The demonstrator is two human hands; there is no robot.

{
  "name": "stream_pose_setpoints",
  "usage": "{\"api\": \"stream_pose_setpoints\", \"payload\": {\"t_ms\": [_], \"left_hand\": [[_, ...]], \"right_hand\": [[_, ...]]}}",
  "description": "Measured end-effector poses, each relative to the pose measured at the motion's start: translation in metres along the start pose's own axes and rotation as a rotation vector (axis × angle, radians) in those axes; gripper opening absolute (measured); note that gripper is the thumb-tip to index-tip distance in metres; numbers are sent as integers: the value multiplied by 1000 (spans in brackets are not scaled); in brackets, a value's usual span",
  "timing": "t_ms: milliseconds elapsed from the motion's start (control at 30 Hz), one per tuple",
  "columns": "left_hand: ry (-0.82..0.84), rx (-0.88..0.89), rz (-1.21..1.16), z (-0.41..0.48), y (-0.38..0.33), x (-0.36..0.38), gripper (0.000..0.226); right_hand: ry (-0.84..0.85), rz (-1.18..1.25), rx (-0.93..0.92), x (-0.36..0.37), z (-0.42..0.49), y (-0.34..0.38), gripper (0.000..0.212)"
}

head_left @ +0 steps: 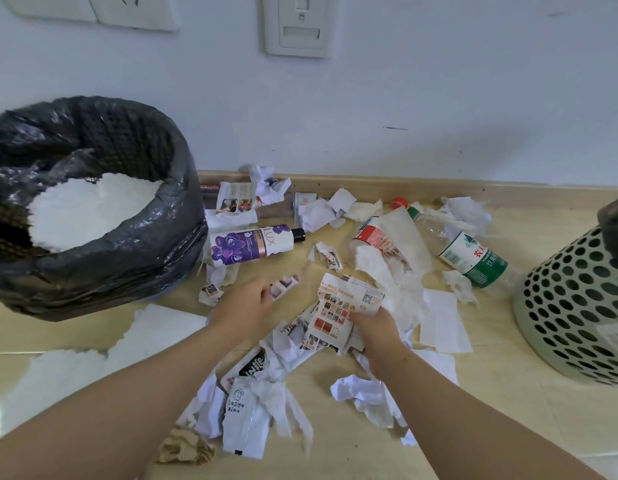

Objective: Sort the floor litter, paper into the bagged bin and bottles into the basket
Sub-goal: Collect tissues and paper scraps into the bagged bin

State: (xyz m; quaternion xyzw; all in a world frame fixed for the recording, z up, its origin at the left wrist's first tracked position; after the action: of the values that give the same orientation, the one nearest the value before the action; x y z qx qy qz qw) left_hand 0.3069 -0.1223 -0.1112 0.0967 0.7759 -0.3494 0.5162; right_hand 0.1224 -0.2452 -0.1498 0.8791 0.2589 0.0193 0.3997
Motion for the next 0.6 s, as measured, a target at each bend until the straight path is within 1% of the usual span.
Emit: {"api": "stream_pose_setpoints", "payload": {"t_ms": [33, 133, 167, 233, 267, 367, 433, 500, 600], "left_hand": [[-39, -36, -123, 1, 0, -9, 26], [-124, -196, -558, 3, -3, -33, 15], [-156, -255, -691, 2, -5, -41, 14], [-184, -330, -874, 1, -14, -49, 15], [-188, -337, -901, 1, -17, -50, 15], [-191, -301, -780, -3, -25, -53, 9], [-161, -322, -773, -6, -25, -52, 5], [-122, -352, -878, -9, -25, -53, 15], [-175, -361, -1074, -13, -26, -70, 29]], "right_hand": [[-14, 23, 2, -1, -1, 2, 27], [-45, 64, -21, -3, -7, 18, 25], [-42, 80, -34, -1, -9, 23, 24], [-9, 128, -47, 7, -15, 34, 22], [20, 153, -46, 13, -19, 39, 20], [143, 234, -25, 35, -34, 55, 17], [212, 262, -39, 49, -47, 68, 16], [261, 242, -68, 62, -58, 79, 19], [281, 232, -99, 72, -68, 95, 15]]}}
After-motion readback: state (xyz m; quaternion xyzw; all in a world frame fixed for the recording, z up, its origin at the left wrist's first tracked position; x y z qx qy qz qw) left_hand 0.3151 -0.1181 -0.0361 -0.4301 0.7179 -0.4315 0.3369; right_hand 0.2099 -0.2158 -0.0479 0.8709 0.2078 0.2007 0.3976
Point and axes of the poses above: each hand's wrist, its own z-axis towards the middle knuckle, its own x-axis out of the palm, y = z × x, the point moved 9 cm from there along z, towards the middle knuckle, and after that the axes turned 5 degrees about -y, right-handed, at the moved point
